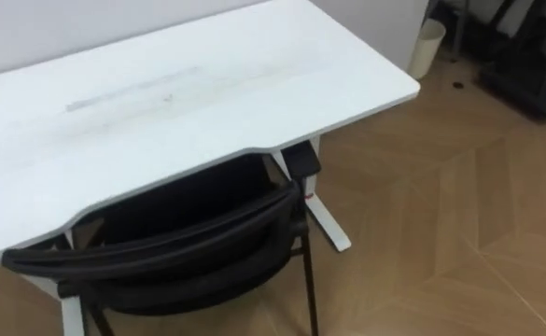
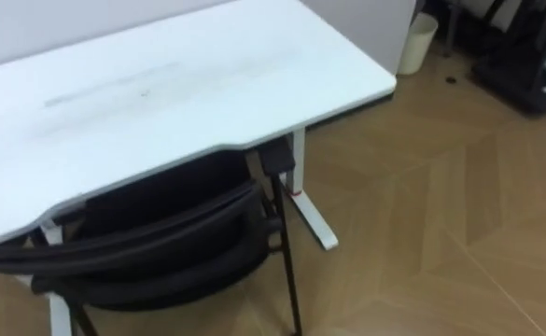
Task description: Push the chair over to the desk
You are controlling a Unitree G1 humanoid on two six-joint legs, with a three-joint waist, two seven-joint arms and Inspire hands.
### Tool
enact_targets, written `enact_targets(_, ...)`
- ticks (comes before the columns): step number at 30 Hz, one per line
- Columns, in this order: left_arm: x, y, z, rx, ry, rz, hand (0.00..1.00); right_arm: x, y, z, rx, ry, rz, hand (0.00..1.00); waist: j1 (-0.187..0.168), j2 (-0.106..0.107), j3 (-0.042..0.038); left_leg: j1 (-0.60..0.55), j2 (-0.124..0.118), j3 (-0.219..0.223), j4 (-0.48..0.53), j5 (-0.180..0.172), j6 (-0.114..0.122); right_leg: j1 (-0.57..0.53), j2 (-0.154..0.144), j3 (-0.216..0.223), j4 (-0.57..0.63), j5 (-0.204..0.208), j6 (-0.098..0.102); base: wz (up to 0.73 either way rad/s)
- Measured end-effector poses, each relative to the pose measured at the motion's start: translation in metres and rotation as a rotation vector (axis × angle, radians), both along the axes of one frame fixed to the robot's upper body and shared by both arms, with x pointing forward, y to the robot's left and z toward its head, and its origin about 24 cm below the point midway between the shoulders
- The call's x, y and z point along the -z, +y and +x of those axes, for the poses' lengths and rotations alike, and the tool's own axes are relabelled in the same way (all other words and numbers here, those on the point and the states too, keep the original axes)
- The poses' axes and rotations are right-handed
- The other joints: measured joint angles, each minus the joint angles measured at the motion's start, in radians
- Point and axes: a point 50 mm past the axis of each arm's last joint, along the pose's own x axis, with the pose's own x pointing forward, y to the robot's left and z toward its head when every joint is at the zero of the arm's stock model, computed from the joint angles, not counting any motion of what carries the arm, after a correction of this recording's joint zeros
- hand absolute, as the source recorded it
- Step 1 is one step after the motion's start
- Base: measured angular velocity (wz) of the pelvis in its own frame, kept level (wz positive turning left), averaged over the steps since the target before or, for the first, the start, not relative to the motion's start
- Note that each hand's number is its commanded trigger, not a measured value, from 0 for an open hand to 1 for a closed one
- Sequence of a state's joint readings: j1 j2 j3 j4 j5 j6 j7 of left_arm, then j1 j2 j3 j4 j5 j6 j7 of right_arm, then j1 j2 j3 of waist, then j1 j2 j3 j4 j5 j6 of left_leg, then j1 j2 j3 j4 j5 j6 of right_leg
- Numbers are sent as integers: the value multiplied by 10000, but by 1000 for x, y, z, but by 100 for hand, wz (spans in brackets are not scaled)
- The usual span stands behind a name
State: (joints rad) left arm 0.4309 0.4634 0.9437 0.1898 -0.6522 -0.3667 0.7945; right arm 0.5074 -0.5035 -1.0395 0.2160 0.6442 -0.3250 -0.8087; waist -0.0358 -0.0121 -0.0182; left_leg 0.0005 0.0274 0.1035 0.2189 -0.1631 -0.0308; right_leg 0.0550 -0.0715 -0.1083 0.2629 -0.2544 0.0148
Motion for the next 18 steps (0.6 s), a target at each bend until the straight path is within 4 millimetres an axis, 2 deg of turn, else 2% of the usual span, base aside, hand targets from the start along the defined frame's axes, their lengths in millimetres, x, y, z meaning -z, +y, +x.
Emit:
enact_targets(1, 15, 1, -8, -348, -165, -747, 0, 21, 2, -12, 279, 65, 866, 0, 42, -9, 0, -22, 5, 0, 12, -38, 3, -12, 3, 11, -18, -2, 3, 0)
enact_targets(3, 77, -3, -45, -2041, -281, -3611, 0, 108, 21, -59, 1699, 428, 4651, 0, 127, -27, -6, -58, 9, 4, 52, -148, 15, 10, -2, 73, -77, -5, 14, -2)
enact_targets(4, 91, -8, -54, -2438, -308, -4229, 0, 127, 30, -69, 2056, 539, 5507, 0, 129, -33, -11, -54, 7, -3, 64, -184, 15, 52, -10, 69, -87, -14, 27, 4)
enact_targets(5, 116, -22, -70, -3121, -220, -5275, 0, 160, 51, -89, 2729, 789, 6961, 0, 126, -19, -10, -57, 3, -26, 172, -286, 27, 151, -26, 30, -109, -43, 61, 5)
enact_targets(6, 135, -35, -82, -3709, -254, -6052, 0, 183, 73, -106, 3297, 1002, 8088, 0, 149, -5, -19, -50, -17, -29, 215, -336, 36, 172, -45, 30, -91, -80, 88, 4)
enact_targets(9, 158, -52, -103, -4701, -51, -7175, 0, 216, 113, -129, 3981, 1422, 9924, 0, 47, 15, -18, -170, -64, -202, 306, -359, 60, 168, -82, -99, -108, -88, 107, 10)
enact_targets(11, 168, -58, -107, -4563, 444, -7571, 0, 225, 125, -134, 3746, 1995, 10598, 0, 41, 80, -20, -256, -69, -231, 395, -391, 75, 138, -99, -168, -119, -75, 124, 4)
enact_targets(14, 193, -80, -112, -3523, 1859, -8701, 0, 243, 141, -127, 2277, 3105, 11918, 0, 57, 204, -33, -229, -60, -195, 400, -417, 74, 208, -95, -65, -274, 24, 155, -4)
enact_targets(16, 215, -106, -119, -2406, 3200, -10010, 0, 255, 150, -119, 867, 4004, 12782, 0, 73, 328, -30, -105, -36, -52, 401, -443, 109, 365, -89, 7, -418, 109, 171, -11)
enact_targets(18, 240, -142, -125, -370, 4898, -12191, 0, 270, 165, -102, -1021, 5111, 13999, 0, 22, 407, -22, -1, -39, 2, 400, -468, 135, 470, -142, -14, -439, 108, 186, -3)
